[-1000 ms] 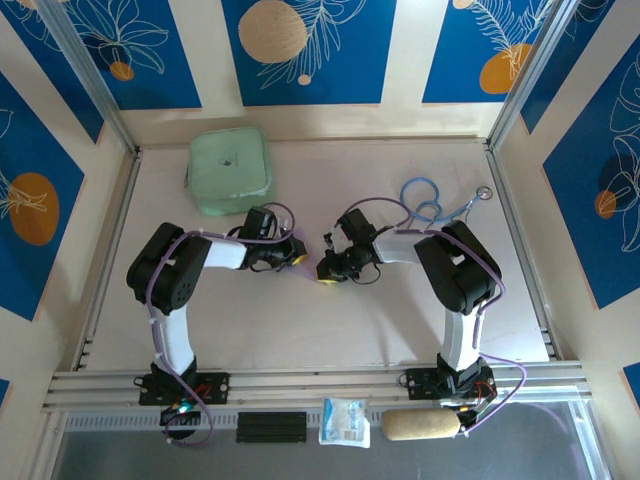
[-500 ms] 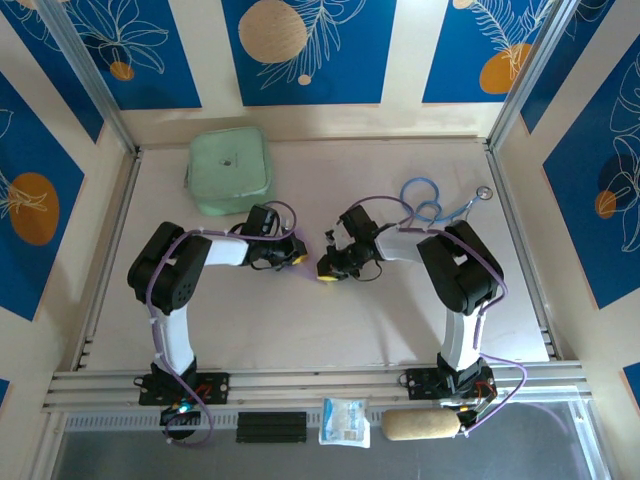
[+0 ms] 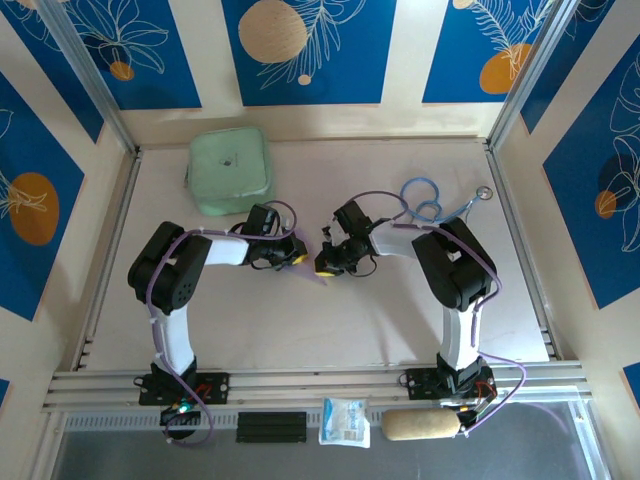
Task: Fold a paper plane with a square sheet of paper (pick it up from the middle)
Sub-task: Fourth fold the wing at the center of the table.
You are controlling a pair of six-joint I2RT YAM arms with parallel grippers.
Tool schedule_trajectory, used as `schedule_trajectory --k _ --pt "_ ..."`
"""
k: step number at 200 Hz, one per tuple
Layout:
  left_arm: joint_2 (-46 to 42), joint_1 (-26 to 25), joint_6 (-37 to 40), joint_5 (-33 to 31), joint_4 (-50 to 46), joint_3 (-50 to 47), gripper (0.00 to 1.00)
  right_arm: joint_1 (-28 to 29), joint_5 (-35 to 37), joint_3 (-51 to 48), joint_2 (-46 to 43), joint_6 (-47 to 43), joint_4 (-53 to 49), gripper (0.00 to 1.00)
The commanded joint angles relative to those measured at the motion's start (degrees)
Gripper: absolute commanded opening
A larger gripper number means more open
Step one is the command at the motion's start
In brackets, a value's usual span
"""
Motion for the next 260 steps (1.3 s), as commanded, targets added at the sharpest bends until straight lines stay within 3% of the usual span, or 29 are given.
schedule_trajectory --k 1,55,109,156,239,260 --pt "2.8 -0.1 1.7 -3.4 -5.9 -0.6 0.08 0.5 1.4 -0.2 1.2 -0.8 -3.1 0.08" --pt "1.9 -0.1 2.7 -3.7 -7.4 0.6 0.08 0.5 4.0 -1.4 2.7 -1.8 -4.7 0.07" --pt "1.0 0.9 9.3 -5.4 -11.9 4.7 0.09 0.7 6.6 -2.2 4.5 -3.2 -7.5 0.06" --pt "2.1 3.3 13.4 -5.3 -13.1 6.8 0.09 1.0 9.3 -2.8 5.9 -4.0 -10.4 0.05" --pt "4.7 7.3 26.5 -10.9 -17.0 9.2 0.09 1.2 12.5 -4.1 6.8 -4.2 -12.2 0.04" --pt "5.5 9.5 26.9 -7.8 -13.9 8.8 0.09 1.2 12.3 -4.2 7.0 -4.0 -12.1 0.03"
